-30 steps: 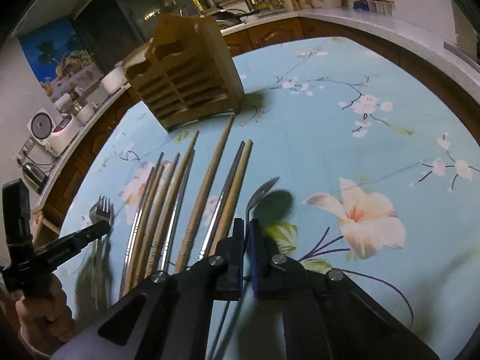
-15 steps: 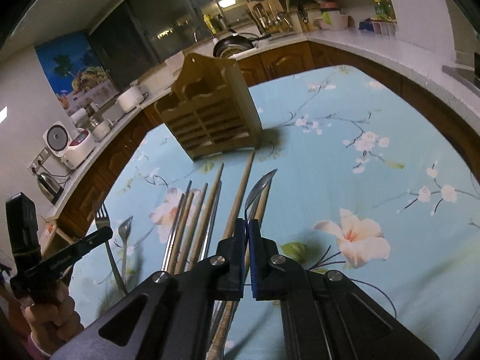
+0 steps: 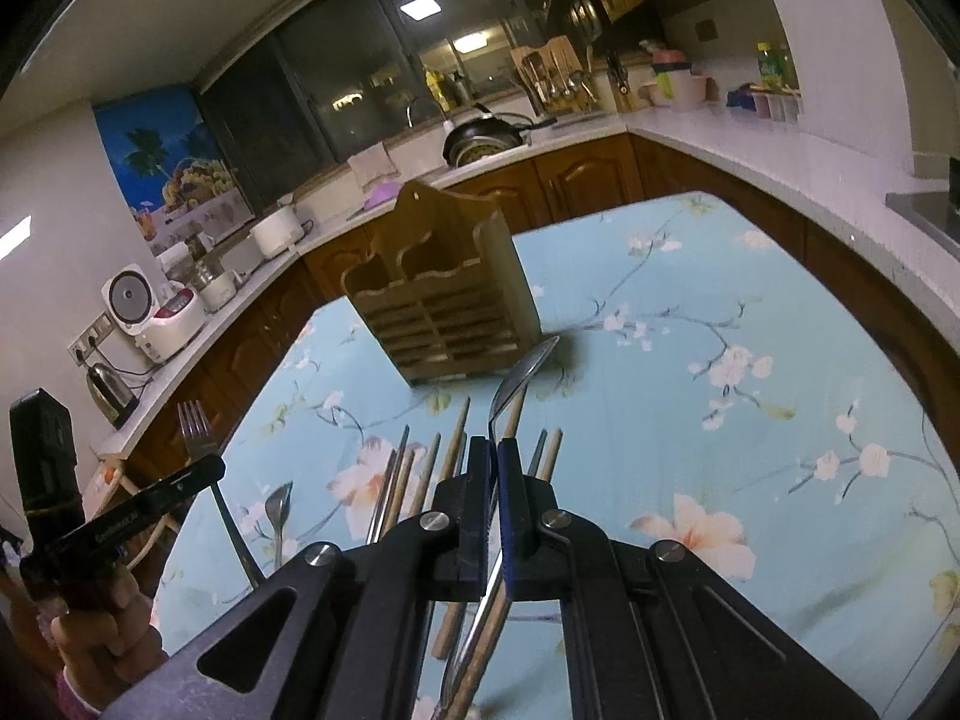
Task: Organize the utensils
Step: 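Carry fork and spoon over the wooden holder and open both tools to drop them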
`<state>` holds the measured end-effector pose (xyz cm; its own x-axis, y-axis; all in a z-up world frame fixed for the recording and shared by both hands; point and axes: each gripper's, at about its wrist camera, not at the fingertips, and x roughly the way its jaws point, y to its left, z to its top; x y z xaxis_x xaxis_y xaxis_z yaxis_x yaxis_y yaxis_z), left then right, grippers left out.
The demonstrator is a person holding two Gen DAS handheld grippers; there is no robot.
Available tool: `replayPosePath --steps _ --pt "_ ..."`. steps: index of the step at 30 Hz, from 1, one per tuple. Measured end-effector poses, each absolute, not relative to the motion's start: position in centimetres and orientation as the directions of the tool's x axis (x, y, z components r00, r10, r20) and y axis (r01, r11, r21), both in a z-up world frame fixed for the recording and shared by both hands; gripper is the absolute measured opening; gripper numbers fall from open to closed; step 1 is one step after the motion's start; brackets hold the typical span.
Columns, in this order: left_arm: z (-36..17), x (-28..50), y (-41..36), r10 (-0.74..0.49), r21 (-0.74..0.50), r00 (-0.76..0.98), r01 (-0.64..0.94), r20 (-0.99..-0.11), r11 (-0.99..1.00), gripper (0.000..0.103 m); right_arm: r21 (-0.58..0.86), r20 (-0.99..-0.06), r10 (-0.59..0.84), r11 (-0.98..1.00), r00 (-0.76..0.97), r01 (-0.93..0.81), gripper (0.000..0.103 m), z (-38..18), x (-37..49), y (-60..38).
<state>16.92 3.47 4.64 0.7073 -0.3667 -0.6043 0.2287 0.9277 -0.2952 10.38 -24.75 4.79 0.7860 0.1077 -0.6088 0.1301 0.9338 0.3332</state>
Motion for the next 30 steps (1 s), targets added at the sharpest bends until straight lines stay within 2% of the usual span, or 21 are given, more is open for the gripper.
replayPosePath --steps 9,18,21,26,30 --pt "7.1 20.0 2.3 -0.361 -0.268 0.758 0.251 -0.543 0.93 0.0 0.313 -0.524 0.079 0.944 0.848 0.106 0.002 7.8 13.6 -25.6" --pt "11.5 27.1 0.0 -0.298 -0.181 0.876 0.246 -0.378 0.952 0.001 0.248 -0.35 -0.002 0.964 0.937 0.095 0.002 13.0 21.4 -26.1" --pt "12.0 30.0 -1.2 -0.271 -0.146 0.903 0.235 -0.333 0.961 0.001 0.236 -0.324 -0.022 0.966 0.946 0.103 0.002 13.8 24.5 -26.3" --pt "10.5 34.7 -3.0 -0.236 -0.115 0.916 0.21 -0.324 0.971 0.001 0.193 -0.309 -0.068 0.972 0.949 0.132 0.002 13.4 28.4 -26.7" --pt "7.0 37.6 -4.9 -0.206 -0.099 0.91 0.182 -0.361 0.978 0.001 0.17 -0.328 -0.089 0.974 0.941 0.151 0.002 11.4 30.5 -26.9"
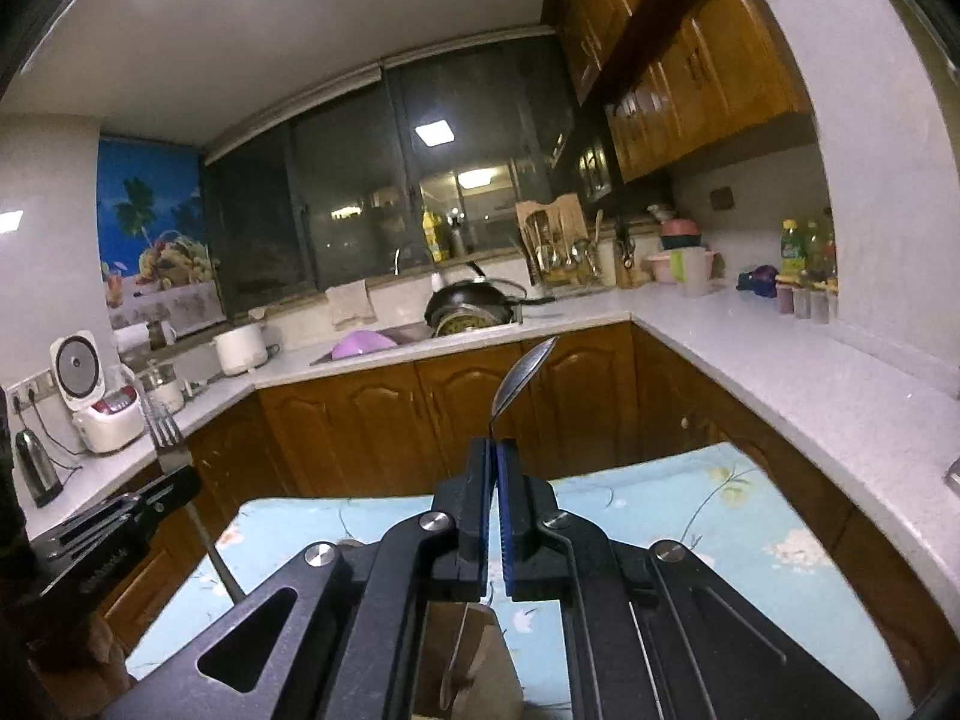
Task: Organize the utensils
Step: 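Carry fork and spoon over the wooden holder and open both tools to drop them, then move both open tools back down to the remaining utensils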
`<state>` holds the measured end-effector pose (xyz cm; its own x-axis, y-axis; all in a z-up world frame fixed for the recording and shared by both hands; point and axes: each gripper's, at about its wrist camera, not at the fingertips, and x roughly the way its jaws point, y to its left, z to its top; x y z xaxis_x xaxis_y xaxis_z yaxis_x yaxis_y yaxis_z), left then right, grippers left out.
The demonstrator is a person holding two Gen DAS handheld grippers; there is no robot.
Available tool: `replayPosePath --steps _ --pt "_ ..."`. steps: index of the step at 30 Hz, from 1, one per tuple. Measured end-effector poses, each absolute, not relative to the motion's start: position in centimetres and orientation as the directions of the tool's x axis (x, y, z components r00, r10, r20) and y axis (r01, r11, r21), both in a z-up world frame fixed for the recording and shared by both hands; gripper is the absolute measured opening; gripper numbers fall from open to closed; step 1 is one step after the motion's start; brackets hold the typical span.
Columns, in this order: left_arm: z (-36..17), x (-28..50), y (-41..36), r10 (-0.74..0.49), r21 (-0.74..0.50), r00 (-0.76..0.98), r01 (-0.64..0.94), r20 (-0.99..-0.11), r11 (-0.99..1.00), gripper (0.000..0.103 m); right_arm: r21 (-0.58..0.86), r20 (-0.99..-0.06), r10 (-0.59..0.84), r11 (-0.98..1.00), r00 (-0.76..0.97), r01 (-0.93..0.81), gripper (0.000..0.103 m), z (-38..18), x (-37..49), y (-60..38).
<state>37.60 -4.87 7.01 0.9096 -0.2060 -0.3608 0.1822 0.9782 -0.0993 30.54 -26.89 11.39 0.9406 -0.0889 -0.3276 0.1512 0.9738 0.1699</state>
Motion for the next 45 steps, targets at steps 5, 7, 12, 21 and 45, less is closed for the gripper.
replayPosePath --steps 5,7,12,21,45 --pt "4.5 38.8 -6.7 -0.195 -0.093 0.897 0.172 -0.398 0.981 0.001 0.127 -0.333 -0.068 0.985 0.94 0.116 0.002 8.5 31.0 -25.9" --pt "4.3 38.7 -7.0 -0.201 -0.089 0.89 0.18 -0.408 0.98 0.002 0.112 -0.357 -0.05 0.989 0.933 0.096 0.002 7.5 31.0 -25.5" --pt "3.4 38.7 -7.6 -0.233 -0.077 0.869 0.222 -0.436 0.972 0.005 0.12 -0.408 -0.014 0.99 0.913 0.069 0.002 5.6 30.4 -25.3" --pt "5.8 39.0 -4.8 -0.253 -0.092 0.859 0.237 -0.445 0.967 0.007 0.155 -0.466 0.026 0.987 0.884 0.052 0.002 4.8 30.4 -26.2" --pt "5.8 29.3 -0.3 -0.232 -0.207 0.851 0.149 -0.471 0.967 0.09 0.375 -0.443 0.055 0.918 0.895 0.129 0.101 6.7 21.1 -29.3"
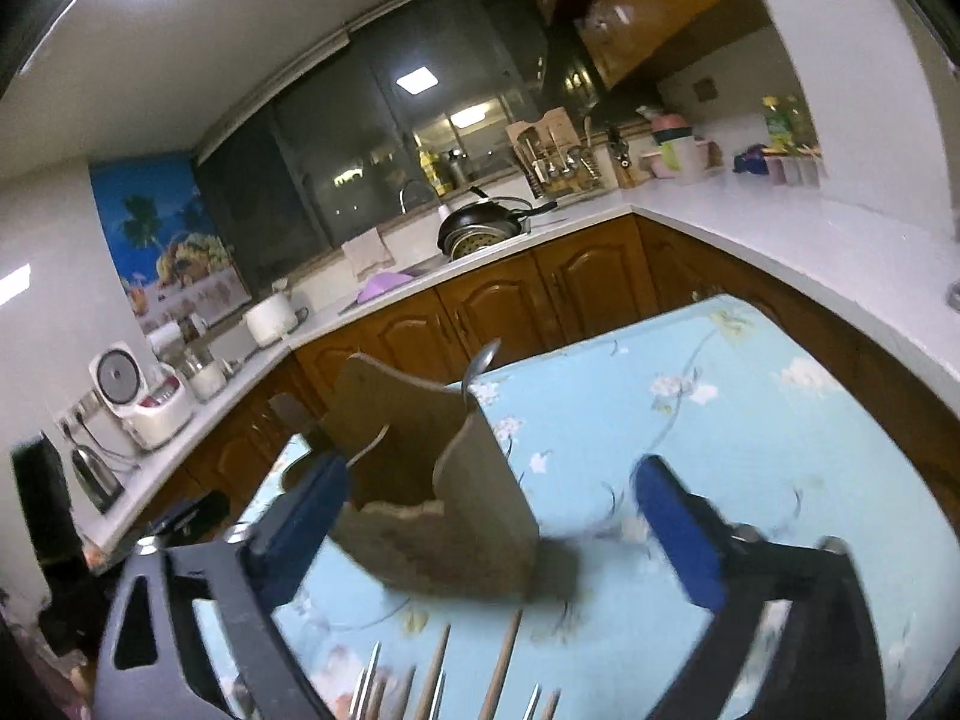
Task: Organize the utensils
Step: 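Move both open tools back down to the remaining utensils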
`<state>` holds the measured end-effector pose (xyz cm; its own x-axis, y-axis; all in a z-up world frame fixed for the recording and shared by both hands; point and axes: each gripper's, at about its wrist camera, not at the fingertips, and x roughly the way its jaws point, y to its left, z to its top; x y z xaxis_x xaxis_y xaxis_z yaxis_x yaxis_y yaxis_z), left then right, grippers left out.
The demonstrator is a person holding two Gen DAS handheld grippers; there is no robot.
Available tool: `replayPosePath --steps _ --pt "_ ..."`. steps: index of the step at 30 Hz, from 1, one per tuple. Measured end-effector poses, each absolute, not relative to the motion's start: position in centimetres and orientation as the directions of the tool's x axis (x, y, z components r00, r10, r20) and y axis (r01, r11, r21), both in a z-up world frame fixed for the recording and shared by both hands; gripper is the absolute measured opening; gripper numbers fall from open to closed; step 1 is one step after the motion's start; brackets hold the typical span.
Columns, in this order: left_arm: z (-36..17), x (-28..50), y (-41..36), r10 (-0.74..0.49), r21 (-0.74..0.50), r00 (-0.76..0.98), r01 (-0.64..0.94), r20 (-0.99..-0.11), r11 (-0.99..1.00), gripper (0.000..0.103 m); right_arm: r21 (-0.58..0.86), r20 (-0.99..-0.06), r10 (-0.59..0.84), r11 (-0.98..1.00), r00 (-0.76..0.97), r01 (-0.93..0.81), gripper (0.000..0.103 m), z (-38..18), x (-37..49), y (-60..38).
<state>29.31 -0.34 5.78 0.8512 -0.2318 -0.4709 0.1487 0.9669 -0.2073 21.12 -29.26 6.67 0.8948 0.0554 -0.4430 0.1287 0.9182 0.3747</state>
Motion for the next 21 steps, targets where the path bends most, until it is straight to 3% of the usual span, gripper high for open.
replayPosePath --steps 10,21 --pt "4.6 21.0 3.4 -0.228 -0.305 0.812 0.066 -0.537 0.95 0.091 0.394 -0.501 0.057 0.903 0.864 0.169 0.101 4.8 13.5 -28.3" --pt "3.6 16.6 4.2 -0.225 -0.305 0.768 0.04 -0.6 0.951 0.091 0.402 -0.576 0.045 0.885 0.816 0.235 0.101 1.7 9.2 -27.7"
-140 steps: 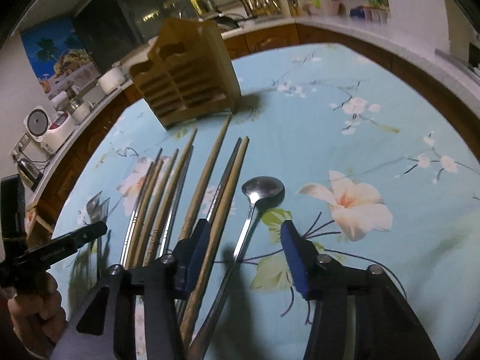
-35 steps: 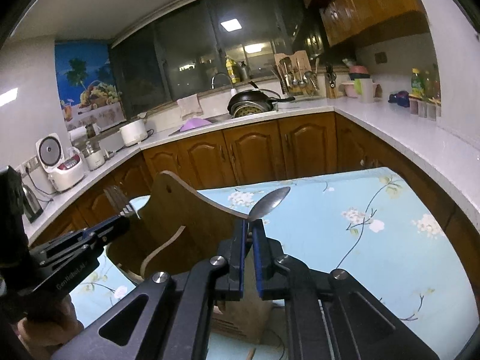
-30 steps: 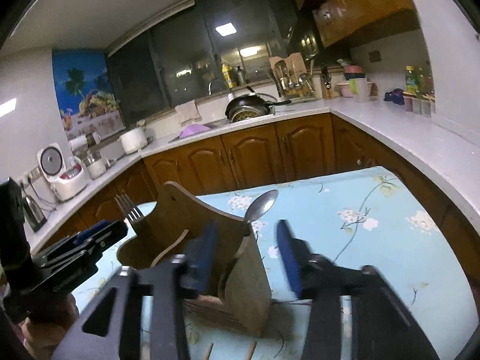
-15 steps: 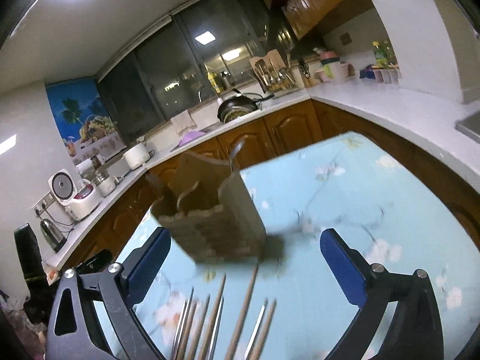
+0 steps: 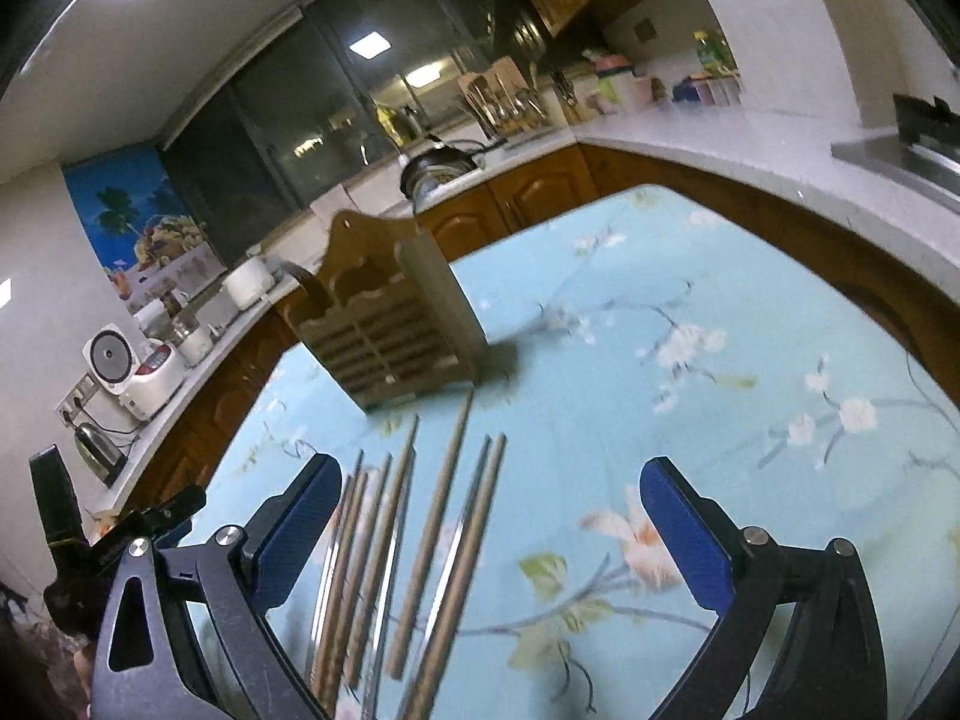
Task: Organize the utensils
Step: 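Move both open tools back down to the remaining utensils, then grasp a metal chopstick with the left tool while the right tool grasps a wooden chopstick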
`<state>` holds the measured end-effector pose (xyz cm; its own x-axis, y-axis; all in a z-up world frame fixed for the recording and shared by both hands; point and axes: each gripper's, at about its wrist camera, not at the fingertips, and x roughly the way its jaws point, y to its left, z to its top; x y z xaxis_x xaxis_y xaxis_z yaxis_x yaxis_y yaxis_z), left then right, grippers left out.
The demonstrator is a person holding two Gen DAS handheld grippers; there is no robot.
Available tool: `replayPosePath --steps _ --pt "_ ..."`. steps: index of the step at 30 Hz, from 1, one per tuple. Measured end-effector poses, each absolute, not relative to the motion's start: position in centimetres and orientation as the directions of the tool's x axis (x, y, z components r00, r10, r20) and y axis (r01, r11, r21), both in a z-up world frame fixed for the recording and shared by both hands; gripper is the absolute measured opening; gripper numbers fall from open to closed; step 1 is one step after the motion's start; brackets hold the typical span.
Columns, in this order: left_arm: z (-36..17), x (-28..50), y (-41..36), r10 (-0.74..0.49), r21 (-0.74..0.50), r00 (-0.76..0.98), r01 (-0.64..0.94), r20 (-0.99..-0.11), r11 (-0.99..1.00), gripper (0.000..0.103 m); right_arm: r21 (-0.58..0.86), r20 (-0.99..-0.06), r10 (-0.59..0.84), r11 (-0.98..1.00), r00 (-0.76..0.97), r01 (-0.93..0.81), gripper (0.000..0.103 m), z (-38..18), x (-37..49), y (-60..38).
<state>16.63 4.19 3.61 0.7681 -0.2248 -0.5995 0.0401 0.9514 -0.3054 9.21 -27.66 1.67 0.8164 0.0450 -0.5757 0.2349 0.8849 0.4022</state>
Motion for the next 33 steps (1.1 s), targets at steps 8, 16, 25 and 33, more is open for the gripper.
replayPosePath --steps 8,16,25,33 --pt "4.1 16.8 3.6 -0.221 -0.269 0.717 0.048 -0.661 0.962 0.09 0.387 -0.603 0.04 0.888 0.797 0.248 0.101 1.0 9.0 -27.1" --pt "4.6 18.5 2.6 -0.228 -0.242 0.673 0.075 -0.703 0.967 0.09 0.363 -0.627 0.057 0.904 0.777 0.226 0.1 1.0 10.6 -26.4" --pt "4.5 21.6 1.5 -0.275 -0.253 0.613 0.124 -0.741 0.959 0.076 0.345 -0.657 0.077 0.915 0.75 0.208 0.084 0.6 13.5 -25.9" --pt "3.7 26.0 -0.7 -0.303 -0.25 0.557 0.172 -0.773 0.953 0.053 0.33 -0.7 0.116 0.927 0.705 0.176 0.05 -0.5 17.9 -25.5"
